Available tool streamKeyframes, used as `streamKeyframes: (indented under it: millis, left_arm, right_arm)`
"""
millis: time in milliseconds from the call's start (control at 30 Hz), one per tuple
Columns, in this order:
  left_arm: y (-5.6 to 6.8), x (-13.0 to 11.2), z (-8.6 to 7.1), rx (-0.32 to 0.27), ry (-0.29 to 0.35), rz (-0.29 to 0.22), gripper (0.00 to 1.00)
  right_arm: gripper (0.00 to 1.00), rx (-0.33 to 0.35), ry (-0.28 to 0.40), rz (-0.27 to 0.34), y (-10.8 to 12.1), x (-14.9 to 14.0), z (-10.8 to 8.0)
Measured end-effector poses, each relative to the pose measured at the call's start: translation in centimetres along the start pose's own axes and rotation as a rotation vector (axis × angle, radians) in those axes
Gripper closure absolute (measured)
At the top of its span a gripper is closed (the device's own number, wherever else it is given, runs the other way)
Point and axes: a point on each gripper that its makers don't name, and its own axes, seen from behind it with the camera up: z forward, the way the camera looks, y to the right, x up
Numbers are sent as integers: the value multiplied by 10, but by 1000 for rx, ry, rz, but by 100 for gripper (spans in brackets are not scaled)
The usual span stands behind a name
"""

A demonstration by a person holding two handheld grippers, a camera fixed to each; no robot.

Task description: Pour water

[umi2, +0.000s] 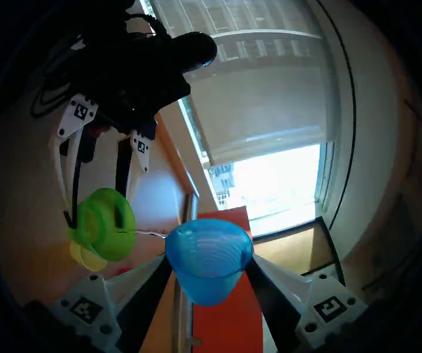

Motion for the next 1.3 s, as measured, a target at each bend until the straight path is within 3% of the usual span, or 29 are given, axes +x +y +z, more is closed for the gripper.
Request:
streamKeyframes:
  millis: [1300]
  left_arm:
    - [1,2,1,-1,1,7,17]
  right_arm:
    - [12,1,5,-73,-2,5,-2]
